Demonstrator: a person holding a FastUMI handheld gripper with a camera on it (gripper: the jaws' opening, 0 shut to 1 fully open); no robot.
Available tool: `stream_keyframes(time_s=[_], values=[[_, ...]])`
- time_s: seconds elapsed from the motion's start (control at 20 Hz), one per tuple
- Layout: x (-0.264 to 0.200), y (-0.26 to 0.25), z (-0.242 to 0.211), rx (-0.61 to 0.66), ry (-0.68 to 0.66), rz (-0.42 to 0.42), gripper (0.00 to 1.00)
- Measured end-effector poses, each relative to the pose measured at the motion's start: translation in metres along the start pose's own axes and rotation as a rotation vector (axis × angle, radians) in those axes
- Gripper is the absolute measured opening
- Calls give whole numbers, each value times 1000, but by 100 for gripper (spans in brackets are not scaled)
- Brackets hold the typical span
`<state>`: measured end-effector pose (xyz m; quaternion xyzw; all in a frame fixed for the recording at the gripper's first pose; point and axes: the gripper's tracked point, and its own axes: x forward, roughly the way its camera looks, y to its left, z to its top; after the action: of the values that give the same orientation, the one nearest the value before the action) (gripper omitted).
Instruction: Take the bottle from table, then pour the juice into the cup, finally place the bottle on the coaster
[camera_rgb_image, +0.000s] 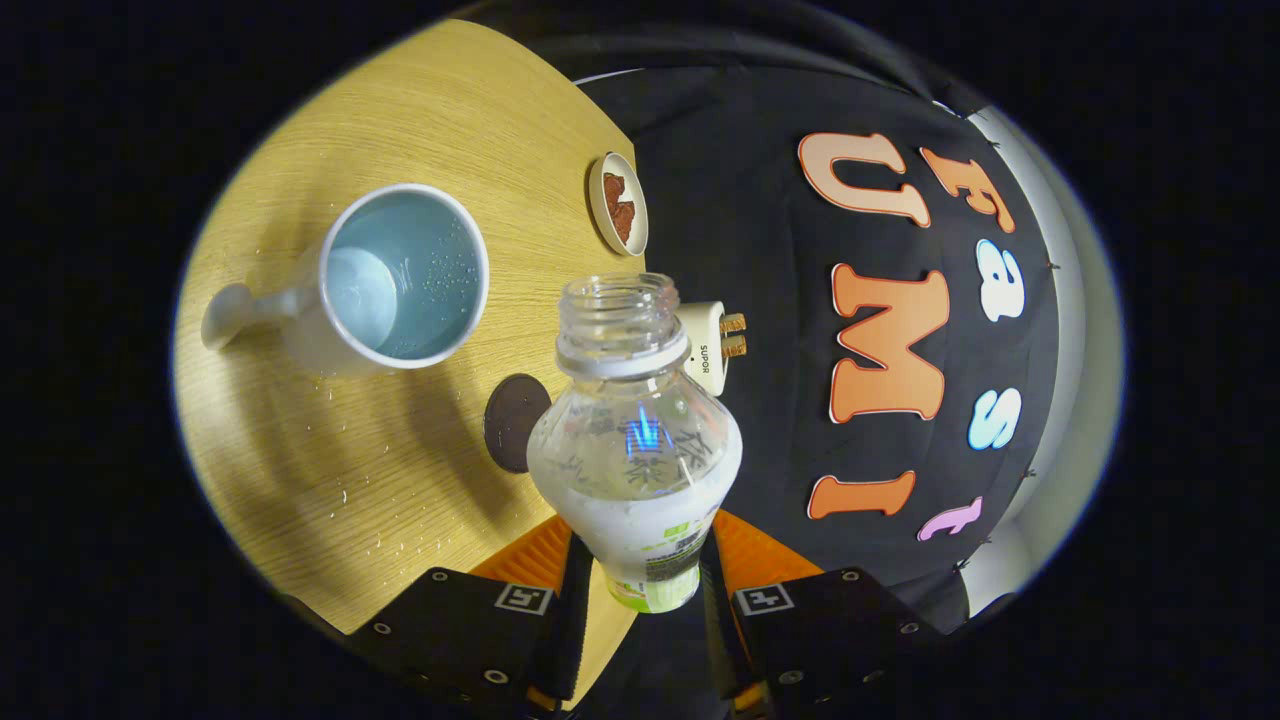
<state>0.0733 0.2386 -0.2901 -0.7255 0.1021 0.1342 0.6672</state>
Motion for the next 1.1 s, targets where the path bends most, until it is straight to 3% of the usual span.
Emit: stream_keyframes(time_s=[0.55,1.1], values=[[3,-13,10,-209,-57,-49,52],[11,-16,9,-288,-69,-47,52]])
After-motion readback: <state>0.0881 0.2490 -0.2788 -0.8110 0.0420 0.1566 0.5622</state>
